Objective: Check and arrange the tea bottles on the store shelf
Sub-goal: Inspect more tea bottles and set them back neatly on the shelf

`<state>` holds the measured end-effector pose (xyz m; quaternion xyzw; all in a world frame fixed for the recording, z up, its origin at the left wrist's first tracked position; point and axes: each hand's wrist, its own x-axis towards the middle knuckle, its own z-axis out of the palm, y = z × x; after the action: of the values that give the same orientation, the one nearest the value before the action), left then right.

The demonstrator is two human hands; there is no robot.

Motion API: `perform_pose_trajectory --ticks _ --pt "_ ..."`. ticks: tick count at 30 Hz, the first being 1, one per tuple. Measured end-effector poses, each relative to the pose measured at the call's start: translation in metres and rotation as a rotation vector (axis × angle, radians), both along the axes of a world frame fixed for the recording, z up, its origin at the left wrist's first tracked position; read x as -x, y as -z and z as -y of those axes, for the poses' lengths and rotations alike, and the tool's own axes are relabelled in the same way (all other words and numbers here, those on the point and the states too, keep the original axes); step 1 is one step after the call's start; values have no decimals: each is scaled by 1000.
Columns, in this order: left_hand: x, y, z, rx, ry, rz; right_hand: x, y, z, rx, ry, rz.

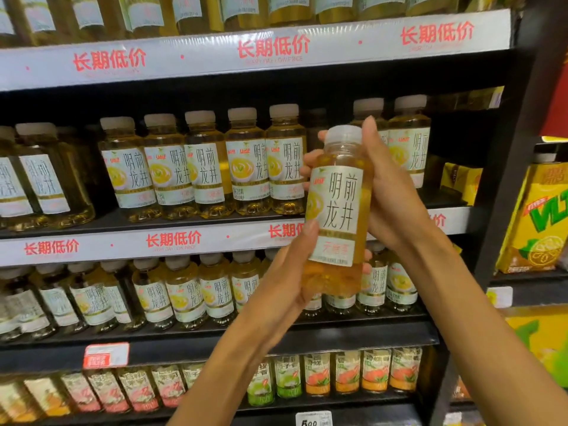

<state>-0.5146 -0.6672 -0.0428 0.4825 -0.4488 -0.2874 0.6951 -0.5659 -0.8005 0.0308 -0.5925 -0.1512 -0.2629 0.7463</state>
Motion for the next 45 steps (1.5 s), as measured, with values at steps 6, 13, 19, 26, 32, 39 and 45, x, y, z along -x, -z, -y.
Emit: perform_pose_trajectory --ticks 6,13,19,26,32,39,45 --pt "5 3 1 -45 -202 145 6 -5 -9 245 278 -16" --pt "14 7 2 23 323 -423 10 -7 -9 -78 -168 -112" --pt "7 17 0 20 -122 -35 18 -8 -7 176 201 -42" --pt "19 11 5 25 172 -442 11 -6 -2 148 117 -171" --pt "16 16 4 0 378 -524 12 -2 -1 46 -97 -104" --pt "14 16 -2 -4 -48 -99 10 -4 -3 287 284 -161" --pt "27 5 -4 120 397 -657 10 4 -1 15 -33 -178"
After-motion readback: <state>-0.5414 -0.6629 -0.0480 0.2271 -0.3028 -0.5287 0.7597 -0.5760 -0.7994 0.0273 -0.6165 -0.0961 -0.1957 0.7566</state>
